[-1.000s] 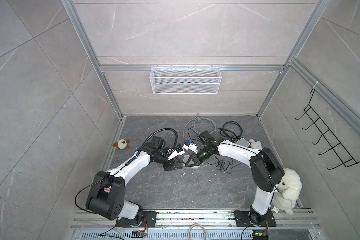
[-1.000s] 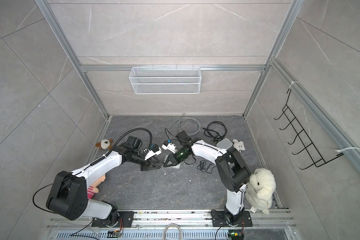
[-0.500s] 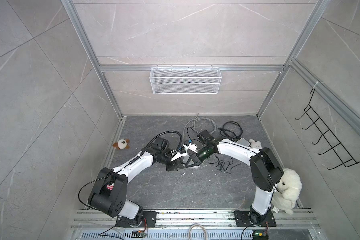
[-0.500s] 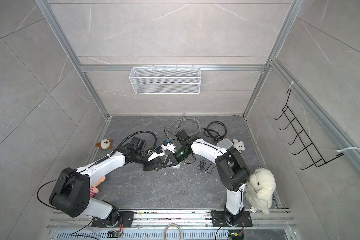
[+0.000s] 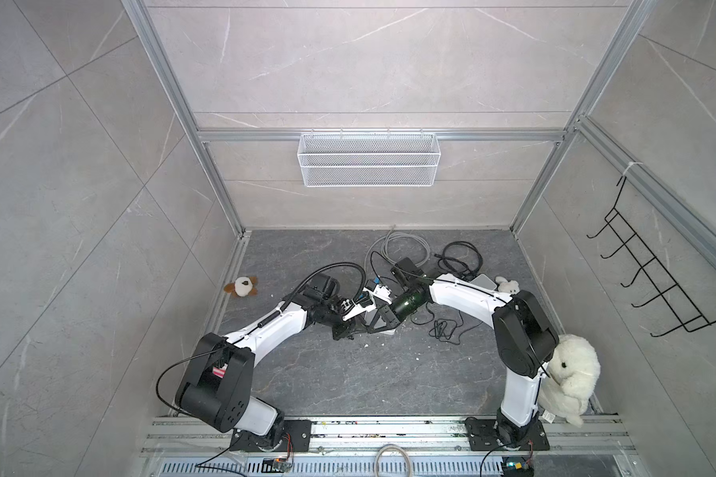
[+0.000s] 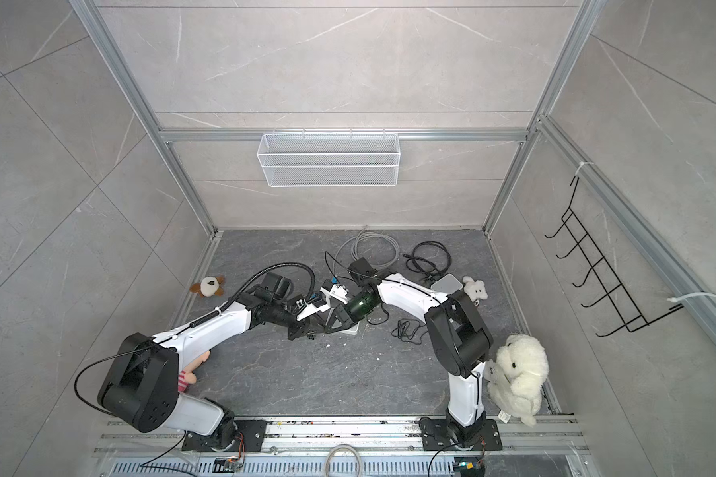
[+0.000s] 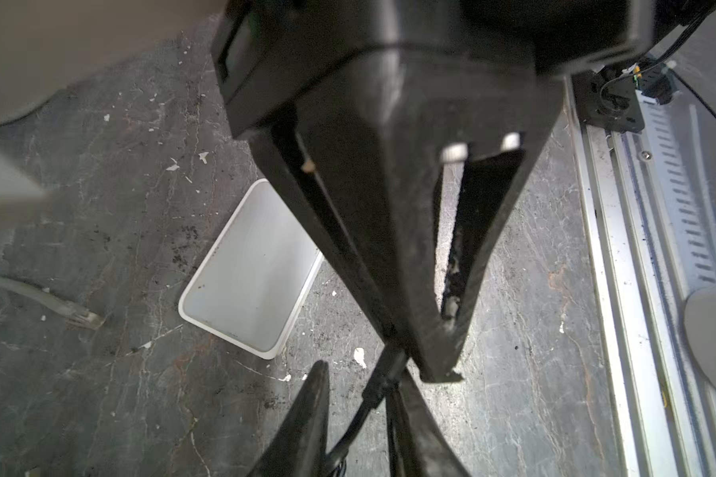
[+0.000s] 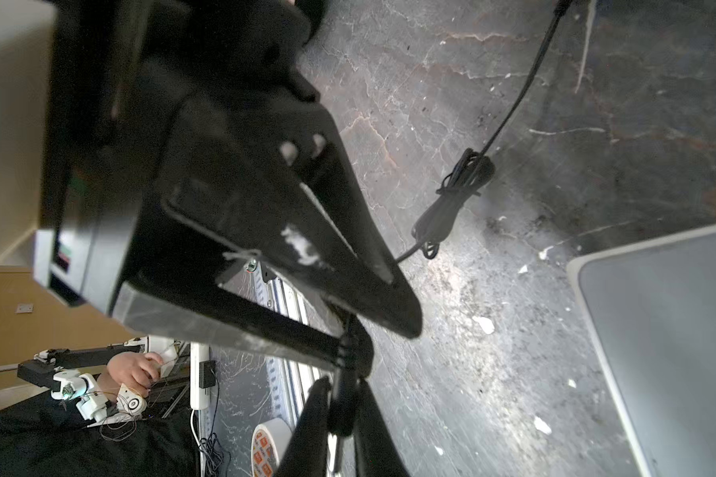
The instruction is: Insert the plug into the switch port
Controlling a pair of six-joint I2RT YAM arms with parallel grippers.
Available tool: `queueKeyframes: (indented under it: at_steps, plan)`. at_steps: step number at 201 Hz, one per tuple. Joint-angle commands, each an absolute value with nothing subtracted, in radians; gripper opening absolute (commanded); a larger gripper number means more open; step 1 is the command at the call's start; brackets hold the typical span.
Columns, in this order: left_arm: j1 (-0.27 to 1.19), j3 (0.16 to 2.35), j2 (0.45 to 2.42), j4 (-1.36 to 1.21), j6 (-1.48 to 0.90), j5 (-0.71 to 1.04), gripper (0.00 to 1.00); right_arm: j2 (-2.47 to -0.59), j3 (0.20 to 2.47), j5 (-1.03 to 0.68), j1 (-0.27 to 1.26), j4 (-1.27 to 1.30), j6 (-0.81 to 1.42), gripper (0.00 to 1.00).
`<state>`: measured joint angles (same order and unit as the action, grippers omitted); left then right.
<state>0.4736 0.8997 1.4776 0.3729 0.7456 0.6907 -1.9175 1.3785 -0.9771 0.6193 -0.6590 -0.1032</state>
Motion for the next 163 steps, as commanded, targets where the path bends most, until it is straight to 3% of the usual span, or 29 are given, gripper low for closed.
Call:
queueKeyframes:
  at_steps: [1,26,73,85,96,101,104,140,163]
  plan:
    - [0.479,0.902,1.447,0.356,0.767,0.727,0.21,-1.94,1.404,-1.005,0.623,-0.699,-0.133,0.17]
    - [0.48,0.904,1.445,0.363,0.765,0.731,0.14,-1.945,1.403,-0.994,0.619,-0.701,-0.13,0.21]
    - [0.479,0.895,1.451,0.364,0.735,0.72,0.13,-1.828,1.273,-1.03,0.544,-0.493,-0.012,0.38]
    - [0.479,0.893,1.452,0.36,0.721,0.712,0.12,-1.755,1.21,-0.995,0.516,-0.411,0.032,0.5]
    - [0.479,0.889,1.451,0.347,0.7,0.705,0.12,-1.688,1.173,-0.949,0.498,-0.365,0.062,0.73]
    - [0.48,0.886,1.45,0.343,0.691,0.702,0.12,-1.658,1.159,-0.92,0.491,-0.345,0.075,0.95]
    - [0.479,0.884,1.45,0.339,0.685,0.7,0.12,-1.638,1.152,-0.899,0.488,-0.335,0.084,0.99]
    - [0.475,0.874,1.451,0.331,0.678,0.665,0.13,-1.432,1.024,-0.522,0.489,-0.218,0.285,0.99]
    - [0.446,0.875,1.457,0.319,0.668,0.665,0.12,-1.301,0.886,-0.295,0.581,-0.172,0.469,0.99]
